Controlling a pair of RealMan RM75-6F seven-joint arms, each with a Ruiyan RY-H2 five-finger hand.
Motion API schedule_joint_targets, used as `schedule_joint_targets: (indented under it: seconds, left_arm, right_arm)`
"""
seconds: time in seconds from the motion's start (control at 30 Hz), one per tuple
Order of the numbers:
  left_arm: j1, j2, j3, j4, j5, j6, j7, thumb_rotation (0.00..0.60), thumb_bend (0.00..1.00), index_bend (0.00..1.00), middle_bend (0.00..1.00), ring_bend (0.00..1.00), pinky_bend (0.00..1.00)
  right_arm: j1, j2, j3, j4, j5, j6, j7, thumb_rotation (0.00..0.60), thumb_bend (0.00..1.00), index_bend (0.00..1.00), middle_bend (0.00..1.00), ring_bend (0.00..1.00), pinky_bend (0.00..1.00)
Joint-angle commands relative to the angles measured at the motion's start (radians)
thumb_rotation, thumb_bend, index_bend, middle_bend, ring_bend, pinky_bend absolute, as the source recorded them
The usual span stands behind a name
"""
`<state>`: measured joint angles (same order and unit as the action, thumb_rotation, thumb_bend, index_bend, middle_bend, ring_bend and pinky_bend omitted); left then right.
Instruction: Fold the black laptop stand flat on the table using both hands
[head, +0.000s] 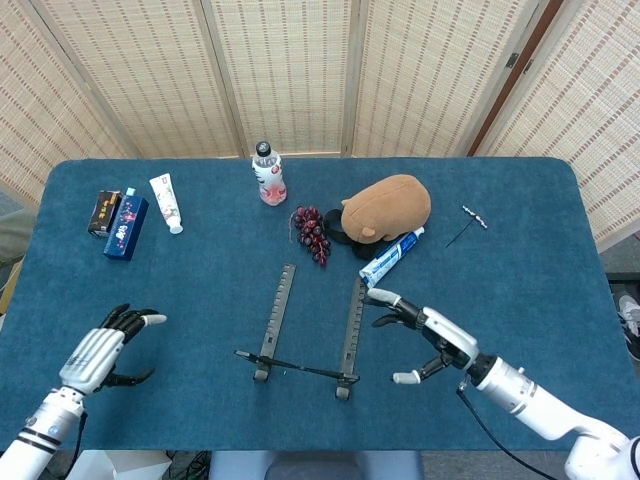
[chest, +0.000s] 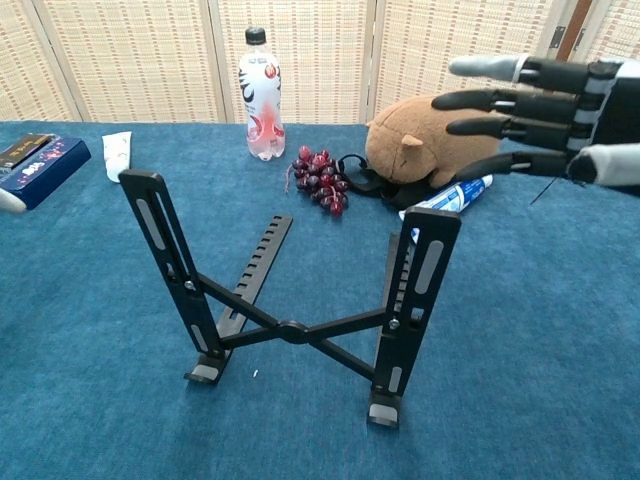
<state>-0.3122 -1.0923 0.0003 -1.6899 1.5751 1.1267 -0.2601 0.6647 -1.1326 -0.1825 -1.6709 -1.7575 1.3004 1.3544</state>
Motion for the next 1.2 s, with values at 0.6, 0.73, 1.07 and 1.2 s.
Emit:
schedule_joint_targets:
  seconds: [0.6, 0.73, 1.07, 1.2]
  left_arm:
    - [-0.308, -0.187, 0.024, 0.158, 0.089, -0.262, -0.564, 0.600, 0.22, 0.36, 0.17, 0.15, 0.00]
    - [-0.330, -0.211, 0.034, 0.169, 0.089, -0.267, -0.577, 0.600, 0.22, 0.36, 0.17, 0.15, 0.00]
    - [-0.356, -0.242, 0.056, 0.172, 0.075, -0.269, -0.584, 0.600, 0.22, 0.36, 0.17, 0.15, 0.00]
    - [-0.364, -0.248, 0.064, 0.171, 0.069, -0.269, -0.585, 0.600, 0.22, 0.36, 0.17, 0.15, 0.00]
  right_arm:
    - [-0.036, 0.078, 0.023, -0.062, 0.011, -0.025, -0.046, 0.600, 0.03, 0.00, 0.10, 0.06, 0.22]
    - [-0.046, 0.076, 0.024, -0.059, 0.010, -0.027, -0.041, 0.600, 0.03, 0.00, 0.10, 0.06, 0.22]
    - [-0.060, 0.074, 0.029, -0.044, 0.010, -0.034, -0.026, 0.600, 0.03, 0.00, 0.10, 0.06, 0.22]
    - [-0.066, 0.075, 0.030, -0.042, 0.008, -0.035, -0.020, 0.600, 0.03, 0.00, 0.10, 0.06, 0.22]
